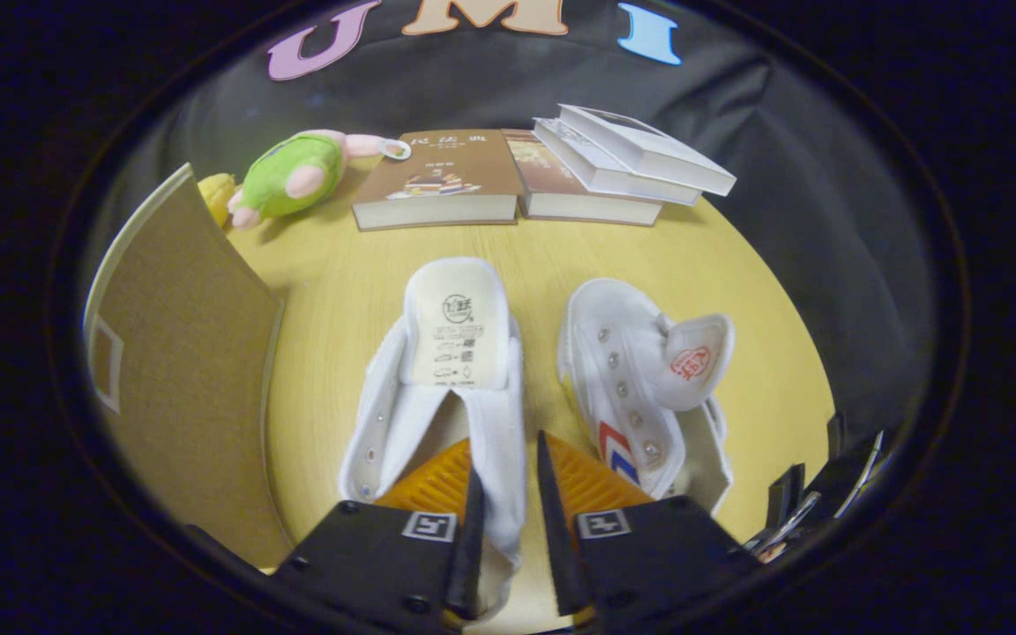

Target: Open the storage box then place both shoes into the box .Put the left shoe in first, then the right shoe, with the right side of both shoes facing outward in a uniform manner.

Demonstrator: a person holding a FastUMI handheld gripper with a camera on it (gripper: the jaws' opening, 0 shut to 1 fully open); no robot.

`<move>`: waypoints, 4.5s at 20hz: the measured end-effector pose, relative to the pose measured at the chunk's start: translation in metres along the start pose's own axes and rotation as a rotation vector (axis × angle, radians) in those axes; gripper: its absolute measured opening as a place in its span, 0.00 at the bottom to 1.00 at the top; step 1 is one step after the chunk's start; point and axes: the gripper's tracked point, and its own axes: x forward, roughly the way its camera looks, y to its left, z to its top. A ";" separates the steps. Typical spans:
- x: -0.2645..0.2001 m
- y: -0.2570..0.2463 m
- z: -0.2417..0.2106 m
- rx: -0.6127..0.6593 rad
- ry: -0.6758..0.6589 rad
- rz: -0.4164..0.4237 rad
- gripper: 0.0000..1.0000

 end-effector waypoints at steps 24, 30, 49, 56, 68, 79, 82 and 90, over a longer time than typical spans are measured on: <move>-0.177 -0.005 0.119 0.074 -0.434 -0.105 0.07; -0.218 0.072 0.131 0.168 -0.554 0.168 0.07; -0.236 0.219 0.118 0.238 -0.447 0.445 0.06; -0.149 0.251 0.053 0.191 -0.096 0.347 0.07; -0.114 0.282 0.015 0.173 0.218 0.426 0.35; -0.210 0.158 0.113 0.223 -0.316 0.476 1.00; -0.211 0.085 0.115 0.221 -0.381 0.331 1.00; -0.106 -0.089 0.026 0.250 -0.145 -0.078 1.00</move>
